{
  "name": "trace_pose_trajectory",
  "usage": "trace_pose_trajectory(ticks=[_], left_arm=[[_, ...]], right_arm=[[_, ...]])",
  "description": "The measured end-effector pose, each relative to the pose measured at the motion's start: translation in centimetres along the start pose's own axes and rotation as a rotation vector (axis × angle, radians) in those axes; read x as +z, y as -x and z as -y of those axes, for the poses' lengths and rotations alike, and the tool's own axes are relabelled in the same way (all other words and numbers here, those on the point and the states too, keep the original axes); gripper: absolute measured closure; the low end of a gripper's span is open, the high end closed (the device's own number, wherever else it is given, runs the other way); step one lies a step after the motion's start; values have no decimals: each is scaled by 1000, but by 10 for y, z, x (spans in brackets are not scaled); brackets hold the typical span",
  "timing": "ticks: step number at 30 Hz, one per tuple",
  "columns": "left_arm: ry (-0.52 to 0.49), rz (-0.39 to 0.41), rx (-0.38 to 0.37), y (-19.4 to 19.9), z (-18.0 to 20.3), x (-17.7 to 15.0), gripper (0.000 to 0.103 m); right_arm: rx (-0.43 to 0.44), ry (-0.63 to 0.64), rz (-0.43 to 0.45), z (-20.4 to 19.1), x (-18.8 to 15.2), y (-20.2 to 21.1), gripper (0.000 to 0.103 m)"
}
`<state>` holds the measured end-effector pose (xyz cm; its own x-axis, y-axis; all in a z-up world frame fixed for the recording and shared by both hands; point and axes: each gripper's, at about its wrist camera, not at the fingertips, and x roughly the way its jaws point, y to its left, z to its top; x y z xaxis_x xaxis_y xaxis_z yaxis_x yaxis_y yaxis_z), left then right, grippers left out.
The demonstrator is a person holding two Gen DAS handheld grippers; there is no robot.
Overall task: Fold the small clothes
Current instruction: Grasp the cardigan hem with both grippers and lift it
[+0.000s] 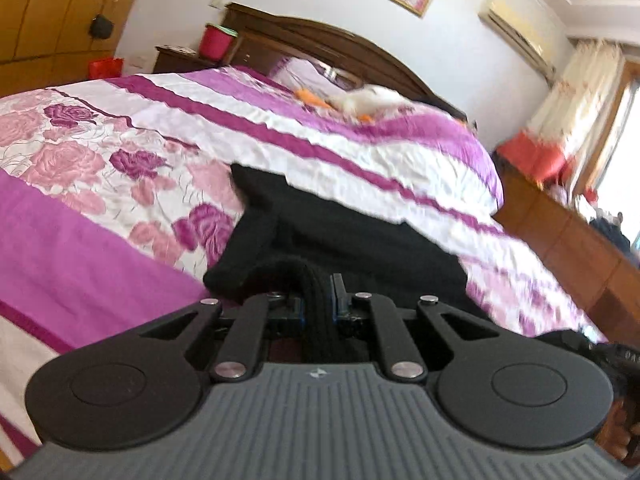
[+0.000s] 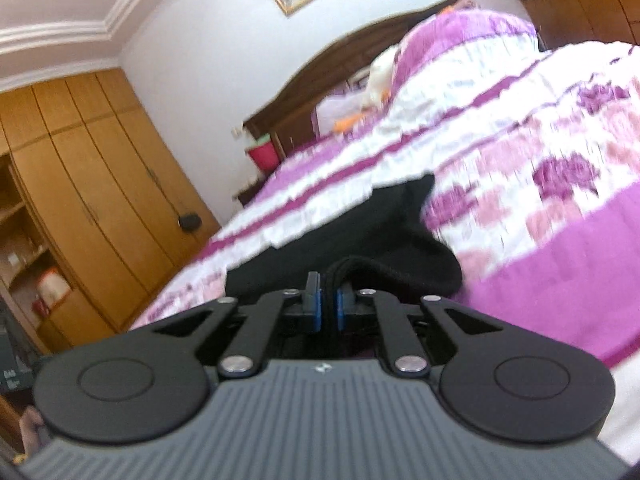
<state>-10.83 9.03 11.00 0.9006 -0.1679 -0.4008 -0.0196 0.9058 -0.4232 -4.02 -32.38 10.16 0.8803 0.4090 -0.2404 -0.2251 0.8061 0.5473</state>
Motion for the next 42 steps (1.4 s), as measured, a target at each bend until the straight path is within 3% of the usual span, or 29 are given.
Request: trace_pose_trajectory(ticks=[10, 26, 33, 42], left_arm=[[76, 104, 69, -36, 18, 55, 91], [65, 201, 186, -154, 33, 126, 91], [95, 163, 235, -220, 15, 141, 91], [57, 24, 330, -318, -15, 128, 91]], right_arm=[[-3, -13, 116, 0, 45, -48, 93], [-63, 19, 194, 13, 91, -164, 93], [-118, 69, 187, 21, 98, -221, 93], [-249, 115, 93, 49, 81, -297, 93]])
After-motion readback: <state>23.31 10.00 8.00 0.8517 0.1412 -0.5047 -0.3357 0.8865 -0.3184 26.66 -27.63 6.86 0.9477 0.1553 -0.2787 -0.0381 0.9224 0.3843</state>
